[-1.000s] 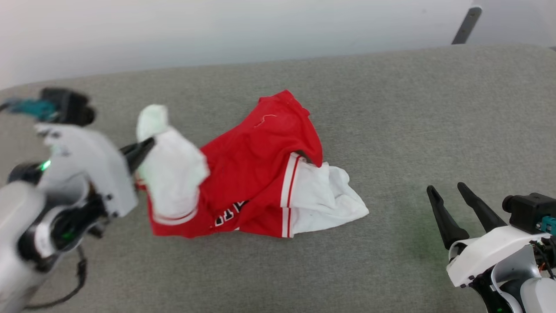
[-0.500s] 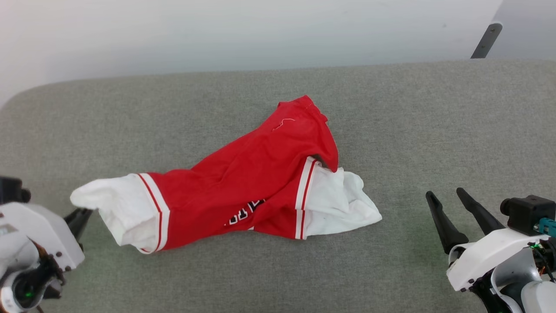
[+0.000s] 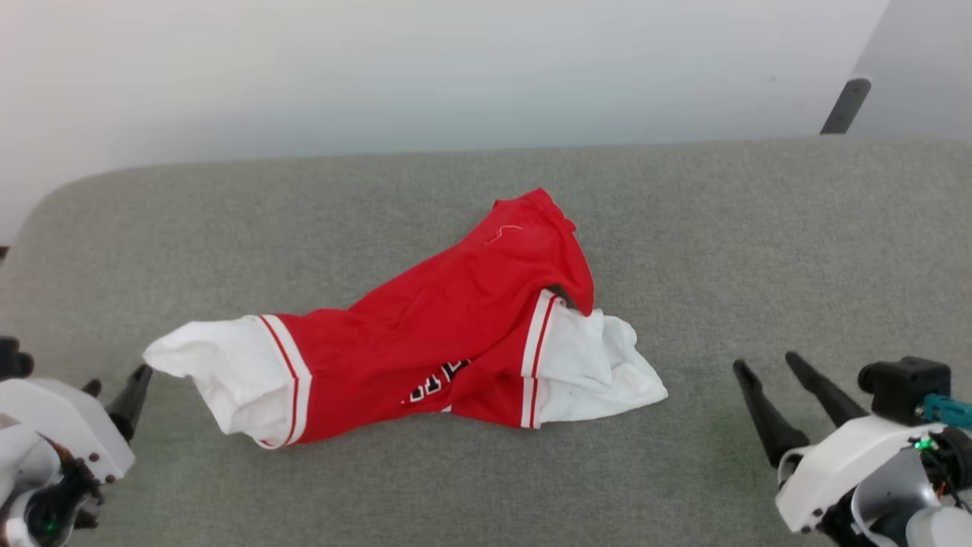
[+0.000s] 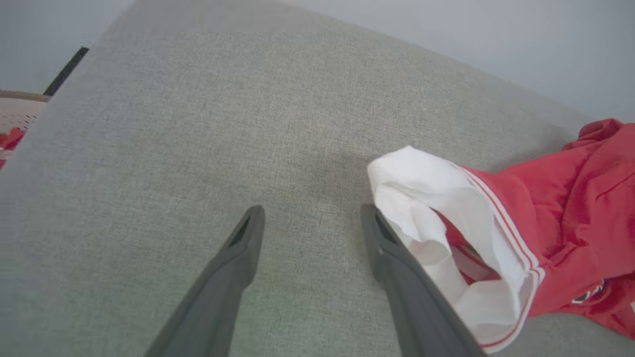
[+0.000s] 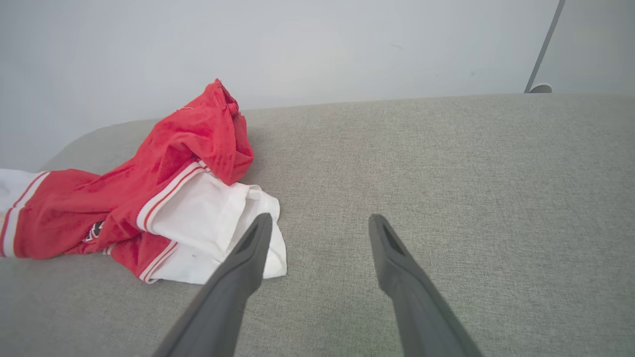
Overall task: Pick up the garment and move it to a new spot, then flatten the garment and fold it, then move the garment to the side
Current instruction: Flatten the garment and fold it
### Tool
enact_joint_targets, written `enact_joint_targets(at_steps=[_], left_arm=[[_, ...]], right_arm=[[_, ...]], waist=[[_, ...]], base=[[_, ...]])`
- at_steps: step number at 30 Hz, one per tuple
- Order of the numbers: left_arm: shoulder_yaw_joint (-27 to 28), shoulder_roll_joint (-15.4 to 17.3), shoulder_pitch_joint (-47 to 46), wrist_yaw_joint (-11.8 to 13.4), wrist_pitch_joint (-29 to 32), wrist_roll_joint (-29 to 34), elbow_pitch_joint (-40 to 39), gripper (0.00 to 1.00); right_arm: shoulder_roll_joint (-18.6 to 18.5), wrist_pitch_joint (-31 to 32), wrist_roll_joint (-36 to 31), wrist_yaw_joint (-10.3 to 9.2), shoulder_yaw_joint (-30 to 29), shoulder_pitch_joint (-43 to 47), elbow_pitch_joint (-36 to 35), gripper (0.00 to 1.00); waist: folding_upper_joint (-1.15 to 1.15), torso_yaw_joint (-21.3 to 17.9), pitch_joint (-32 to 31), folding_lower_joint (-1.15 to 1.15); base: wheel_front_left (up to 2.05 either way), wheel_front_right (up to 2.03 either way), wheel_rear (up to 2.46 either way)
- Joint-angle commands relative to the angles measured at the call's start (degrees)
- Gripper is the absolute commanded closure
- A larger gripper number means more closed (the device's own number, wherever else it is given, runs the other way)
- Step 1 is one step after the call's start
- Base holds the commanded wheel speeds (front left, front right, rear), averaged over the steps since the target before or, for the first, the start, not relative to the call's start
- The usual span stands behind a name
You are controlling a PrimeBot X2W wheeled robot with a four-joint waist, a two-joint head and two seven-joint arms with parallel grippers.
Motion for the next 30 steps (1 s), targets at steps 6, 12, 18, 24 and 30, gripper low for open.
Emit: enact_joint_targets(at_steps=[6, 12, 18, 24, 30], left_arm=[[1.1, 0.85, 4.65, 1.25, -10.57, 3.74, -5.44, 0.0], [3.32, 0.03, 9.44, 5.26, -17.92, 10.32, -13.6, 0.0], [15.63, -7.17, 17.31, 8.98, -18.2, 22.4, -21.29, 0.0], [27.28, -17.99, 25.34, 7.46, -18.24, 34.74, -26.41, 0.0], [32.95, -27.37, 28.75, 2.2, -18.23, 42.13, -26.46, 0.0]], right_arm=[[-1.49, 1.73, 1.46, -0.04, 2.24, 2.43, -0.4, 0.0], [-2.9, 3.54, 2.62, -0.04, 4.5, 2.44, -0.93, 0.0], [-4.61, 5.55, 3.89, -0.04, 7.36, -0.34, -0.82, 0.0], [-6.87, 8.12, 4.43, -0.04, 11.17, -5.43, 0.41, 0.0], [-10.11, 11.94, 3.95, -0.04, 14.87, -14.0, 4.26, 0.0]], waist=[[0.0, 2.15, -3.95, 0.0], [0.0, 5.04, -5.71, 0.0], [0.0, 8.67, -6.63, 0.0], [0.0, 12.74, -5.87, 0.0], [0.0, 16.89, -3.83, 0.0]], base=[[0.0, 0.0, 0.0], [0.0, 0.0, 0.0], [0.0, 0.0, 0.0], [0.0, 0.0, 0.0], [0.0, 0.0, 0.0]])
